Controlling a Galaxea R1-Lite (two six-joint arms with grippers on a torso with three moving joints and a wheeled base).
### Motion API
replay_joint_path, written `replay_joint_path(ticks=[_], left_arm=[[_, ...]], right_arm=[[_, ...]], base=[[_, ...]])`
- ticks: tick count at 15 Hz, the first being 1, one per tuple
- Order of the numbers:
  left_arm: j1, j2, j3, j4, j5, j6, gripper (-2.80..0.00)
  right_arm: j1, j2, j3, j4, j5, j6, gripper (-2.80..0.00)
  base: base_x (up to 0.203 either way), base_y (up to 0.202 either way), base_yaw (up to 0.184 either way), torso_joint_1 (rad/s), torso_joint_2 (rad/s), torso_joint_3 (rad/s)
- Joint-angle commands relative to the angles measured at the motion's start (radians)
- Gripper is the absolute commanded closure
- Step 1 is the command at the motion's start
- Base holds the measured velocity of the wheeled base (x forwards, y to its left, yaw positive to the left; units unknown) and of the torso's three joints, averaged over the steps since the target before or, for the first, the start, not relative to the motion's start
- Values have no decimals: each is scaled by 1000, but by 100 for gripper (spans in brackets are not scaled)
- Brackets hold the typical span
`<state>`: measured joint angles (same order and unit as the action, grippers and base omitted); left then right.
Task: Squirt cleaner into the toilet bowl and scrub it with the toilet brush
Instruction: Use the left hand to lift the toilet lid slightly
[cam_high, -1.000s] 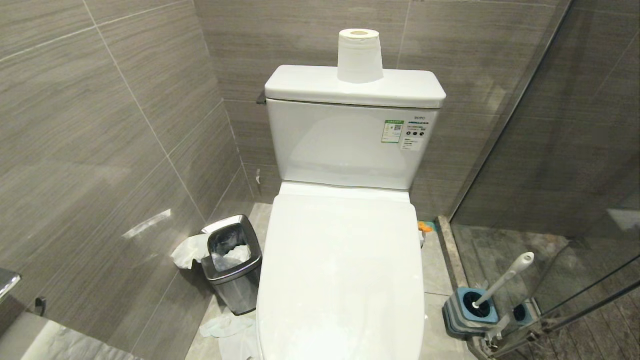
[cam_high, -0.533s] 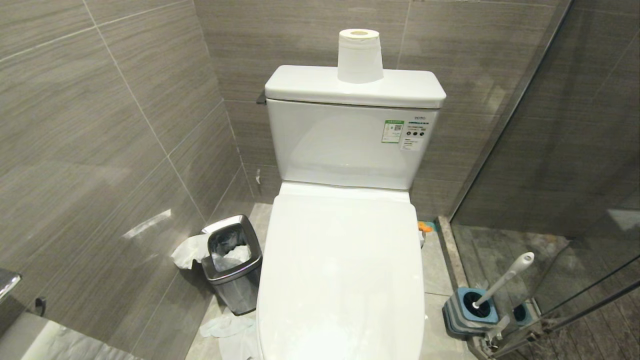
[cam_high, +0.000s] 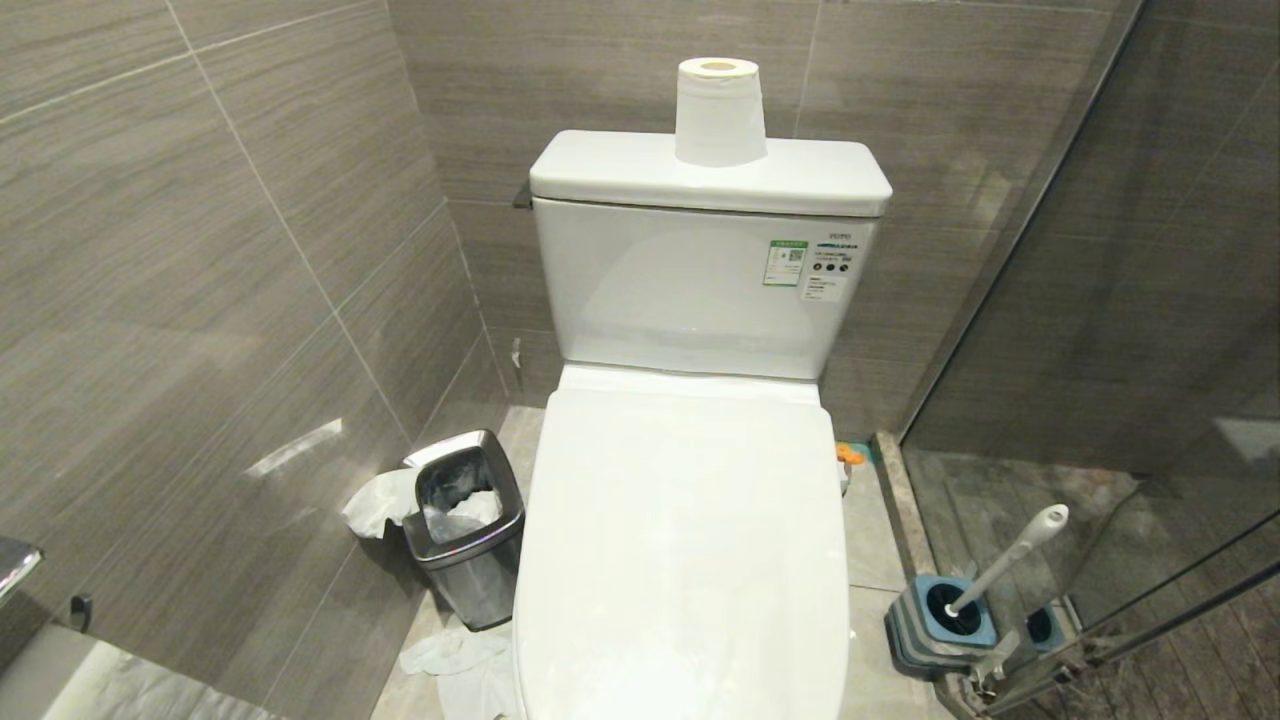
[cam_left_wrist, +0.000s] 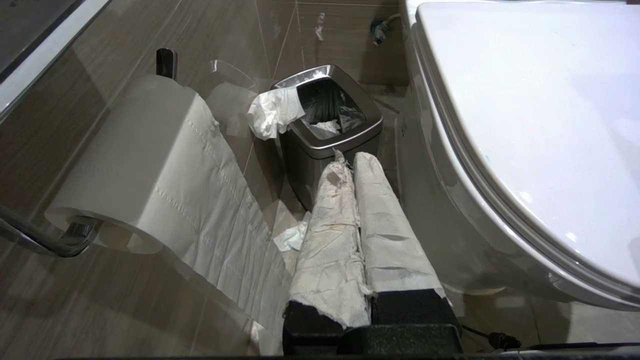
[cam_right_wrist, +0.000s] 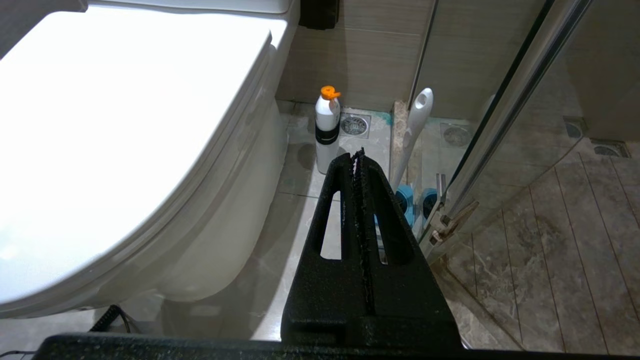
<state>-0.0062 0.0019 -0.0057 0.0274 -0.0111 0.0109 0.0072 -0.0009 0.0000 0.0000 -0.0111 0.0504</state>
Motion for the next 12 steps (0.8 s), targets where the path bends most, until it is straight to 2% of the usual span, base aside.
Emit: replay_joint_path(ticks=[1, 12], left_arm=[[0, 0, 0, 0, 0, 0, 0], [0, 0, 0, 0, 0, 0, 0]], right_arm=[[0, 1, 0, 0, 0, 0, 0], [0, 1, 0, 0, 0, 0, 0]], base=[[0, 0, 0, 0, 0, 0], [0, 0, 0, 0, 0, 0]])
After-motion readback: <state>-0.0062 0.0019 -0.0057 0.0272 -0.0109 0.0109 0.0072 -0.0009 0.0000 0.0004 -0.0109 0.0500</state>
